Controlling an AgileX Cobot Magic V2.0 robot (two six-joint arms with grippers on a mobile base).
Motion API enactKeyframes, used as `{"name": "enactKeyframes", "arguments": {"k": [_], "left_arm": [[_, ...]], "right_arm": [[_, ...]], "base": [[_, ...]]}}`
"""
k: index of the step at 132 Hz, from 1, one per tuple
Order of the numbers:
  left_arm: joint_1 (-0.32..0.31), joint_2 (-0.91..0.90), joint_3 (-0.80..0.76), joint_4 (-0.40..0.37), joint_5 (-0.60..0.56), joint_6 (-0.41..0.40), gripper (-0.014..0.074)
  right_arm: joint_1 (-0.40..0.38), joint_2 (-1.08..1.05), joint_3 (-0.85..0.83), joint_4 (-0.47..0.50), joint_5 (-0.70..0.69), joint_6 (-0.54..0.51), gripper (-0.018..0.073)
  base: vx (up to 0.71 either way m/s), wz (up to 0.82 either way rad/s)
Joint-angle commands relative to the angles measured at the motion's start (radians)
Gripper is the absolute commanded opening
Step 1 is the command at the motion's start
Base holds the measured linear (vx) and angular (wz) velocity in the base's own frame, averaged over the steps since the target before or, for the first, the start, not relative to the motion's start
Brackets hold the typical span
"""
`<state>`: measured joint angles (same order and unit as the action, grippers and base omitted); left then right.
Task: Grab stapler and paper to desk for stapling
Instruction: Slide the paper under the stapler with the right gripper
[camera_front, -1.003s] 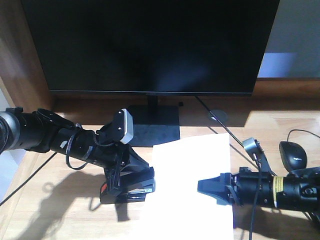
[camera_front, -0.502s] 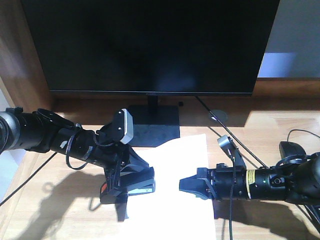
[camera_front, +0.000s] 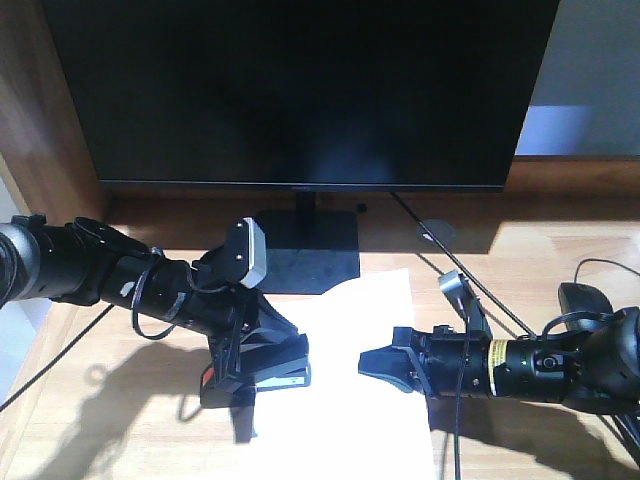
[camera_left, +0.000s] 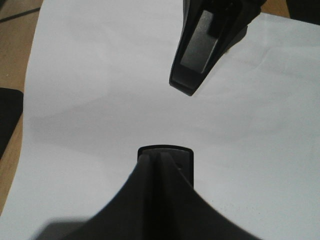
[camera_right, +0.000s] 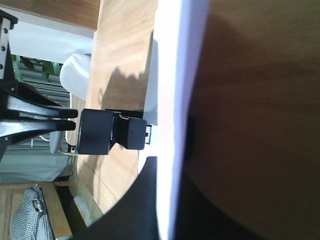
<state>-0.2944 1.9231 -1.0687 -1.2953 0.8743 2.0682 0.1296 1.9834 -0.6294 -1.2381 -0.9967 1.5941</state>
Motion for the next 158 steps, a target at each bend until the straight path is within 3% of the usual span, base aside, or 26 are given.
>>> {"name": "enactKeyframes", "arguments": {"k": [1, 114, 158], "left_arm": [[-0.003, -0.045, -0.021, -0.051, 0.035, -0.009, -0.0006], [-0.003, -0.045, -0.021, -0.050, 0.030, -0.007, -0.0006], [-0.024, 0.050, -0.021, -0.049, 0.024, 0.002, -0.0006]], "right_arm": [[0.000, -0.038, -0.016, 0.022, -0.072, -0.015, -0.0003], [0.000, -0.038, -0.016, 0.026, -0.072, -0.015, -0.0003], [0.000, -0.038, -0.016, 0.029, -0.101, -0.015, -0.0003]], "base": [[0.00, 0.00], [0.00, 0.00], [0.00, 0.00]]}}
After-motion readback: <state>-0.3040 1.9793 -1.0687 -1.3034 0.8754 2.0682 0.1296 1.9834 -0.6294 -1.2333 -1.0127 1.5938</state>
